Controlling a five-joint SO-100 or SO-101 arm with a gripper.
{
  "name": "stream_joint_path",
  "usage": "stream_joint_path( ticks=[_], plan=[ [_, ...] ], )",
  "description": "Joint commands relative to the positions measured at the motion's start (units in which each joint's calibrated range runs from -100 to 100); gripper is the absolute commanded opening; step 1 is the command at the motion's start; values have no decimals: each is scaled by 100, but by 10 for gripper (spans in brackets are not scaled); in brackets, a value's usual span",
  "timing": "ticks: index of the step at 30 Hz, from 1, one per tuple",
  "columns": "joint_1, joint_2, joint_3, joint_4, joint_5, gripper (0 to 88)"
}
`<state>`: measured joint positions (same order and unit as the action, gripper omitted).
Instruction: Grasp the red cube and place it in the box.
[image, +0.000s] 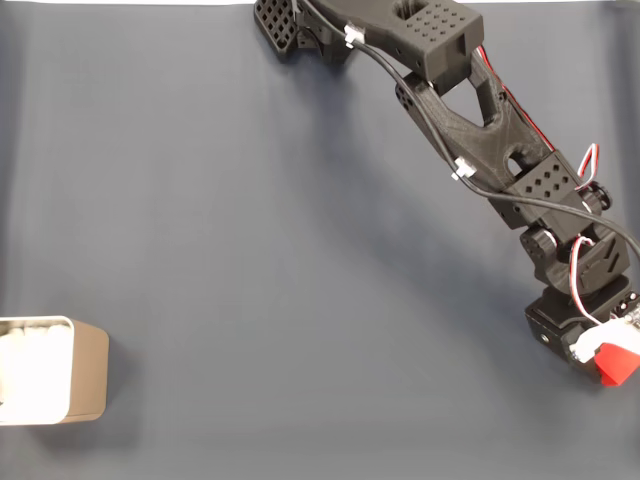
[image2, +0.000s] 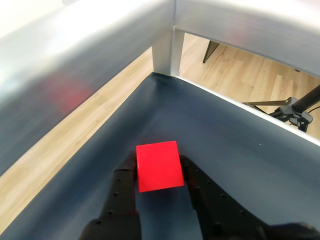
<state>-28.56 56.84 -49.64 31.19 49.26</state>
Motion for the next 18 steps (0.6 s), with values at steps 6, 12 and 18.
stream_joint_path(
  ticks=[6, 12, 18],
  plan=[
    [115, -840, 82, -94, 151, 81],
    [115, -961, 219, -78, 200, 40],
    [129, -1065, 347, -69, 215, 26]
  ],
)
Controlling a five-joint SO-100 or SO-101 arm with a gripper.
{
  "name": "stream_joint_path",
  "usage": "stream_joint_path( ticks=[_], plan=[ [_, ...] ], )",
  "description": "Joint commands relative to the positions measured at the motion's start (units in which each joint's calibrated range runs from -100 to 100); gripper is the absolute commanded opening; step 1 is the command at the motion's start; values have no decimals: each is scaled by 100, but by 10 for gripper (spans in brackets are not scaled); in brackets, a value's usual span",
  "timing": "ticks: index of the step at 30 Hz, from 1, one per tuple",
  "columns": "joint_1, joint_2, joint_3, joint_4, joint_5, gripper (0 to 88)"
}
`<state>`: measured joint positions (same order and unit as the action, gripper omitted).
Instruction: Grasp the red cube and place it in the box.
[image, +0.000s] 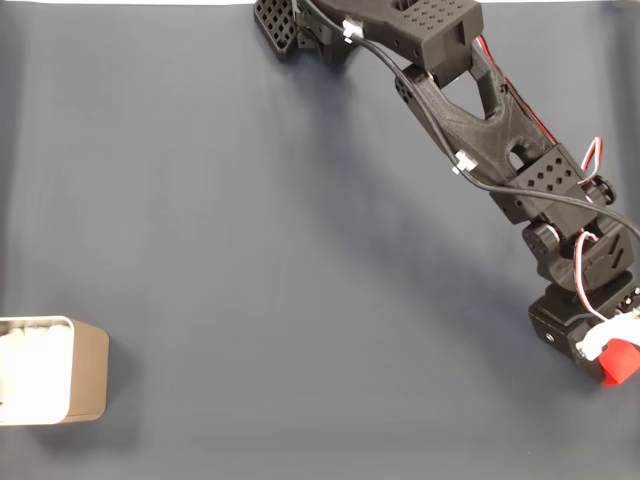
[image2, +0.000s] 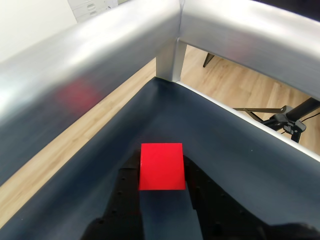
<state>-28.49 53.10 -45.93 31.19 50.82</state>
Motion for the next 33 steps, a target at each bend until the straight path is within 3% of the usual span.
stream_joint_path(
  ticks=[1, 33],
  plan=[
    [121, -700, -5, -61, 63, 23],
    [704, -3049, 2367, -37, 49, 12]
  ],
)
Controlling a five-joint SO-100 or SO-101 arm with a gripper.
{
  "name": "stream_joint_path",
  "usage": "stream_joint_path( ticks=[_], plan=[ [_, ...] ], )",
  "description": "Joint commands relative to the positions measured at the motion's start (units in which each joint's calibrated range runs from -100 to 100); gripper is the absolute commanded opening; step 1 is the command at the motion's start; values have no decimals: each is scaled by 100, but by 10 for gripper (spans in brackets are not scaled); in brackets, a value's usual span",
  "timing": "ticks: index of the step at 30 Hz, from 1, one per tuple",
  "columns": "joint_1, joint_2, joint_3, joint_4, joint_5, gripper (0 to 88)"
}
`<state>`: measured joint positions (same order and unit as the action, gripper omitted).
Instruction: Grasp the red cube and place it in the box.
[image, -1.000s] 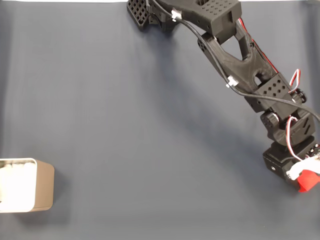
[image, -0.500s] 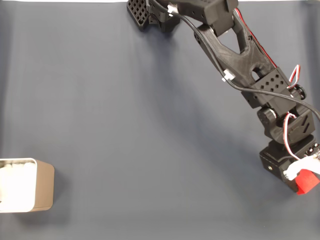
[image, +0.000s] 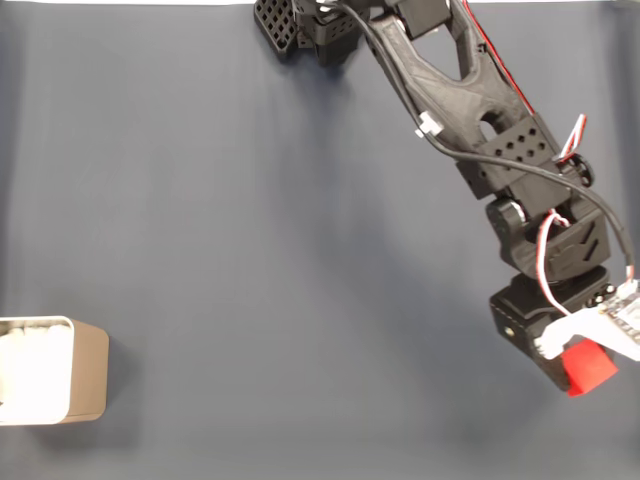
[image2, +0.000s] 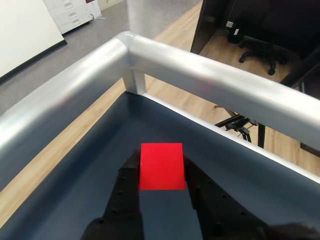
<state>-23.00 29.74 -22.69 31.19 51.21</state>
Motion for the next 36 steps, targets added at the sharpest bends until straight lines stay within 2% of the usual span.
stream_joint_path(
  ticks=[1, 36],
  plan=[
    [183, -782, 116, -37, 15, 13],
    [1668, -2454, 1558, -37, 103, 14]
  ],
)
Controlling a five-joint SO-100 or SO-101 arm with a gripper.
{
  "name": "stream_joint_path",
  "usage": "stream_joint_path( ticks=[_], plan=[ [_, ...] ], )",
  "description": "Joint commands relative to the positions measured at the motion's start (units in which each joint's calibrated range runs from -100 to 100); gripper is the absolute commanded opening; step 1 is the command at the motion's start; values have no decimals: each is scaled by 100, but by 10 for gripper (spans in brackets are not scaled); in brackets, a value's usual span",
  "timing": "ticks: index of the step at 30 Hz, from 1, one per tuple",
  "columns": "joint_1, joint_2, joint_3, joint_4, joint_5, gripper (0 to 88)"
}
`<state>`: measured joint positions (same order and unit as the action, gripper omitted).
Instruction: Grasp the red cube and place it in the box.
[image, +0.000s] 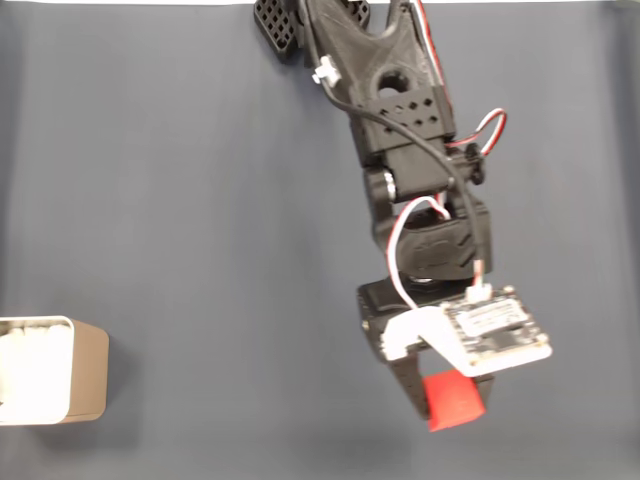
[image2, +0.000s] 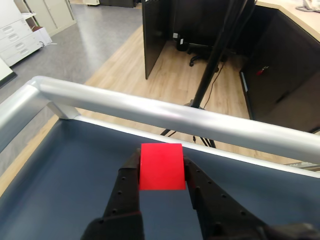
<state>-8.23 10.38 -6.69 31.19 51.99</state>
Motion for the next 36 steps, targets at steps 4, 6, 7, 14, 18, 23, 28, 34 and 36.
stream_joint_path(
  ticks=[4, 6, 7, 14, 18, 23, 28, 34, 36],
  plan=[
    [412, -613, 49, -37, 15, 14],
    [525, -665, 67, -28, 15, 14],
    [575, -682, 76, -12, 10, 14],
    [965, -769, 76, 37, -5, 14],
    [1179, -795, 67, 37, -5, 13],
    [1413, -804, 49, 37, -15, 12],
    [1619, -804, -33, 37, -20, 12],
    [1882, -812, -134, 37, -34, 12],
    [1974, -812, -152, 37, -34, 12]
  ],
)
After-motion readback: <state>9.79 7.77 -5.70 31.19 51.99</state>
